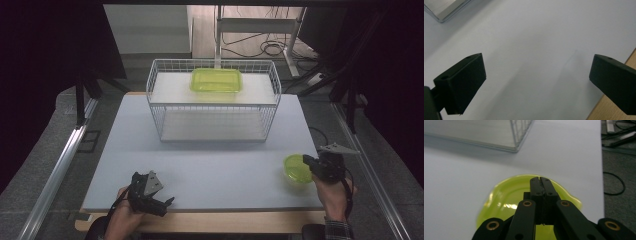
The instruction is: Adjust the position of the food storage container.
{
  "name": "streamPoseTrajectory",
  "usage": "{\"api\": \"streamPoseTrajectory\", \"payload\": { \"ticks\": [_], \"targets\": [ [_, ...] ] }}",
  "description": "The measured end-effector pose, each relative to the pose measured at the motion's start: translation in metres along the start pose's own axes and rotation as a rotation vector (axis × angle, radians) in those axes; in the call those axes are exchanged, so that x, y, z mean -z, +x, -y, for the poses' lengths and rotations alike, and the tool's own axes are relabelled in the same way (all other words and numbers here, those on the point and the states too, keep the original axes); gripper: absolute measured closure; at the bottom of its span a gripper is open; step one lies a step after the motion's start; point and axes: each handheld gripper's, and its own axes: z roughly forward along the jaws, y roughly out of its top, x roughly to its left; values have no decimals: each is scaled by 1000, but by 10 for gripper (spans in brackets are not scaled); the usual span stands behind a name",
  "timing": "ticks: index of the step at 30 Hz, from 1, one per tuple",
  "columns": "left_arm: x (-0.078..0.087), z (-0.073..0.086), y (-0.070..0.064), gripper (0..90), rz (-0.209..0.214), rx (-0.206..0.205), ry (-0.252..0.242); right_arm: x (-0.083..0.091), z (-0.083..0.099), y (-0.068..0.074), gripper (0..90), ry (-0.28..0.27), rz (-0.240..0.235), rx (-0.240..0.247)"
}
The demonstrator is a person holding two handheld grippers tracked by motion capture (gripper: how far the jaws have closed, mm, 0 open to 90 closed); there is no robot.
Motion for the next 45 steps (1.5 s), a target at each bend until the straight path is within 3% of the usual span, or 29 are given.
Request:
{"api": "streamPoseTrajectory", "payload": {
  "ticks": [10,20,29,45],
  "targets": [
    [0,0,0,5,-4,-5,5,5,14,-25,894,29,97,-42],
    [-2,0,-1,5,-2,-11,16,4,26,-32,892,68,107,-68],
    [-2,0,-2,6,-1,-19,24,-3,26,-21,891,95,81,-73],
    [-4,-1,-4,6,2,-28,32,-13,21,14,890,106,-17,-62]
  ]
}}
